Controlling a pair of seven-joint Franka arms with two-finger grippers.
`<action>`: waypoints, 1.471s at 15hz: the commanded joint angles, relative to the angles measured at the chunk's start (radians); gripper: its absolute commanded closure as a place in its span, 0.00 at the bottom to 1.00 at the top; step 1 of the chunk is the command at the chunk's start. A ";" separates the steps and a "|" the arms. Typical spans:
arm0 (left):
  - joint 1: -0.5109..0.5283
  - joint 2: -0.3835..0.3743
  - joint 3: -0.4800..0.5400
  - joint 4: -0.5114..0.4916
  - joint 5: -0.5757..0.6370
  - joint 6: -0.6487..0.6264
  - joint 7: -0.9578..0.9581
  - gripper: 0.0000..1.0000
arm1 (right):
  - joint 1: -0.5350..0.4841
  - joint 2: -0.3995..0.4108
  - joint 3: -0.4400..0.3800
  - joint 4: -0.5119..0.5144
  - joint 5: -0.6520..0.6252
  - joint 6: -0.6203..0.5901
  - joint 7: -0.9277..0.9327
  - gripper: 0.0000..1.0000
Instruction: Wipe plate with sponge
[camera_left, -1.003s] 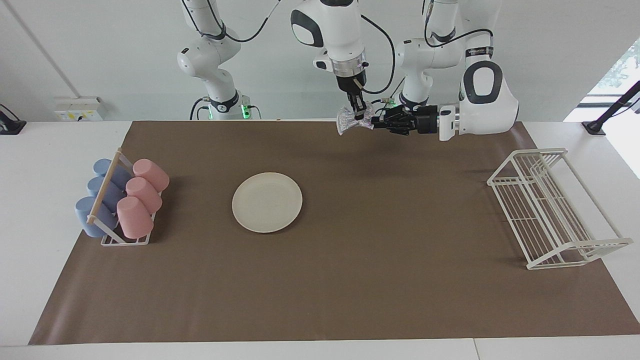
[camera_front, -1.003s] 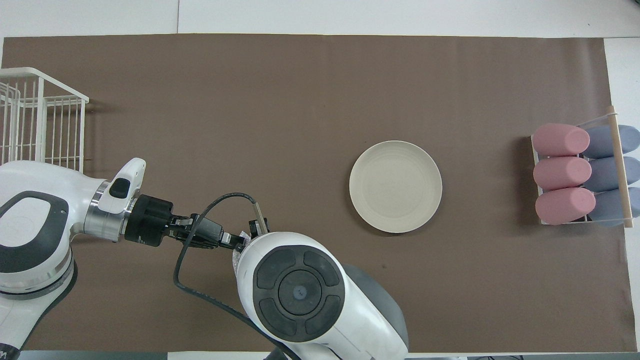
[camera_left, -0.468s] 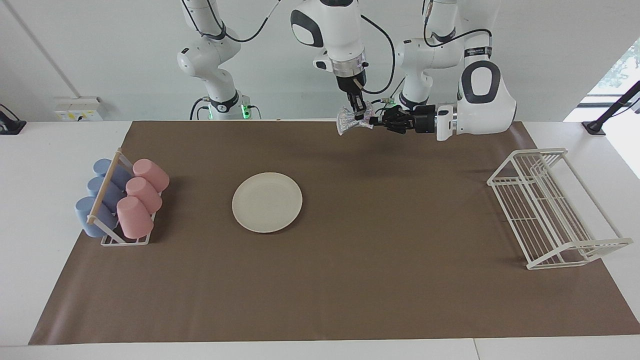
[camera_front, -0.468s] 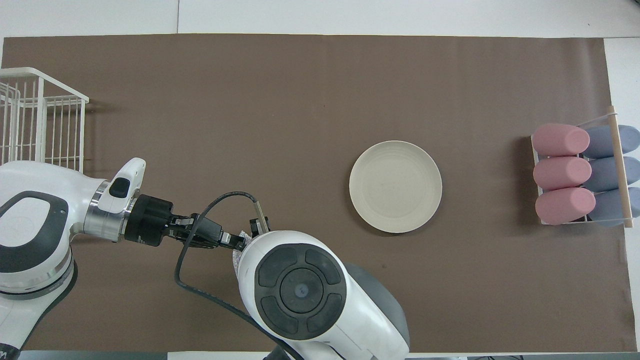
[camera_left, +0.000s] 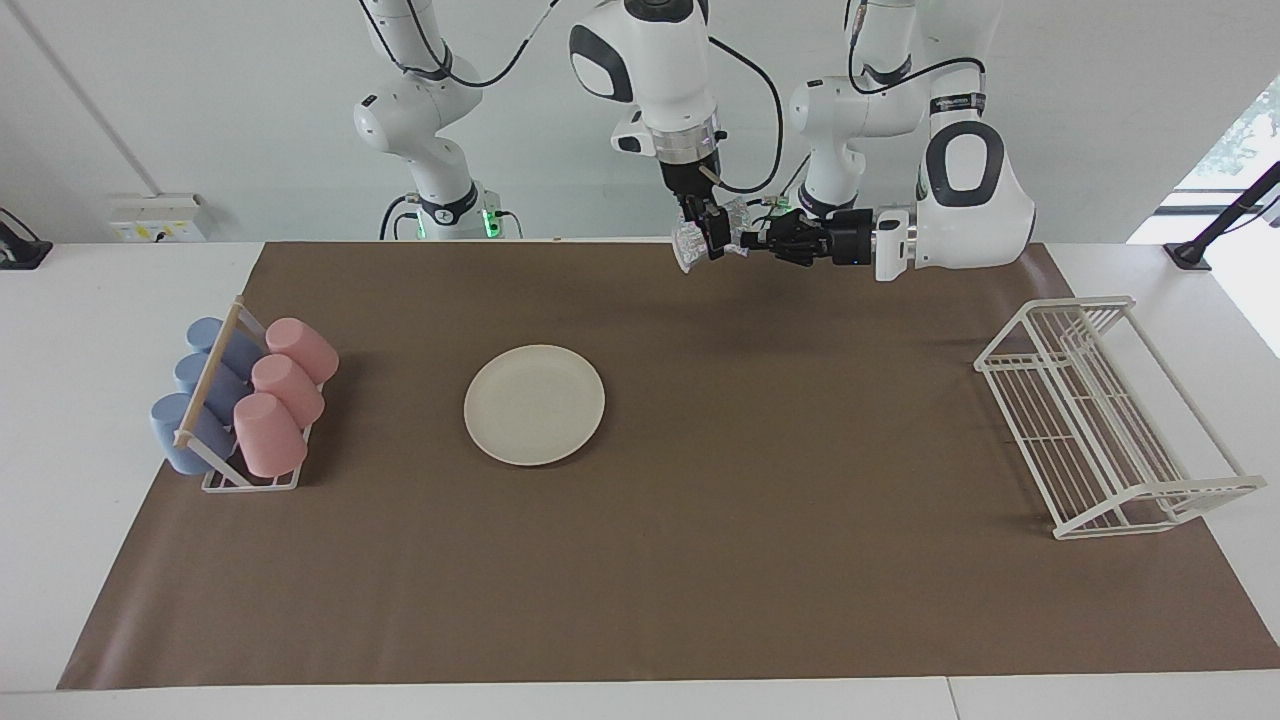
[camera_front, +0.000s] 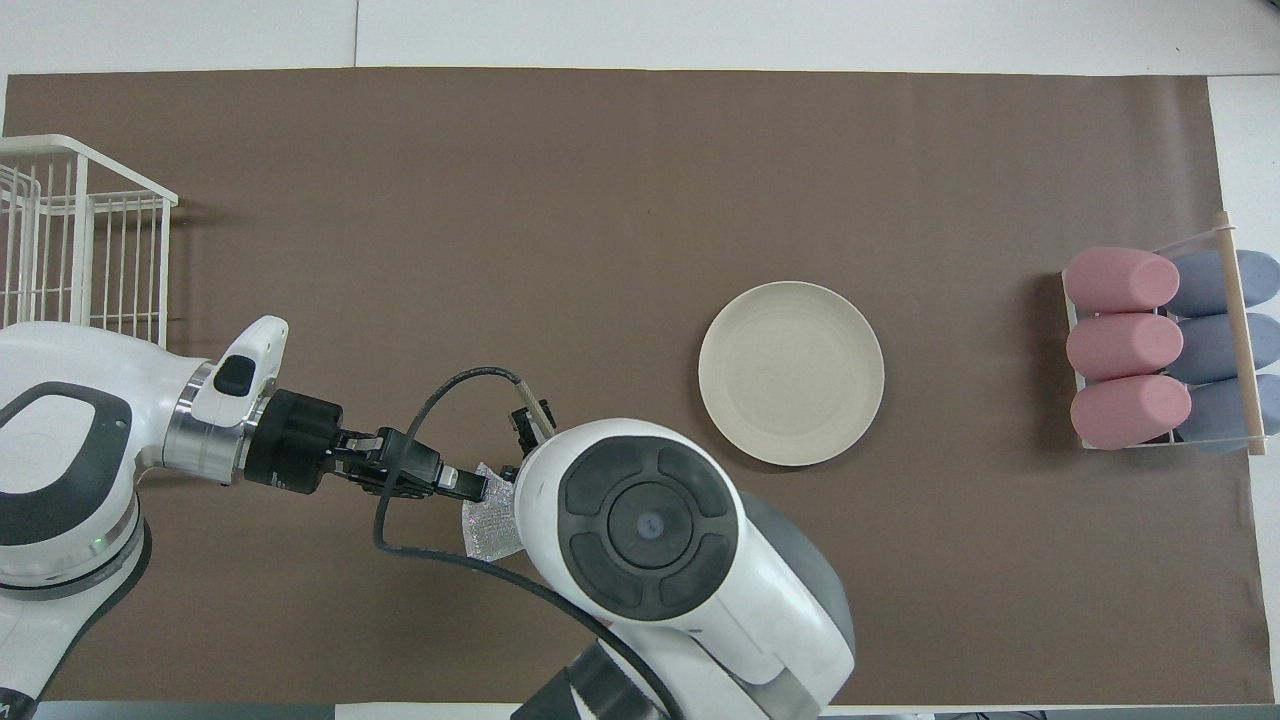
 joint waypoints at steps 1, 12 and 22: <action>0.000 -0.031 0.011 -0.017 -0.002 0.006 -0.030 1.00 | -0.114 -0.056 0.001 -0.048 -0.013 -0.050 -0.488 0.00; 0.045 0.096 0.009 0.403 0.567 0.027 -0.418 1.00 | -0.536 -0.114 0.001 -0.098 -0.013 -0.104 -1.505 0.00; -0.101 0.243 -0.001 0.791 1.431 -0.203 -0.507 1.00 | -0.629 -0.081 -0.003 -0.026 -0.128 -0.286 -1.773 0.00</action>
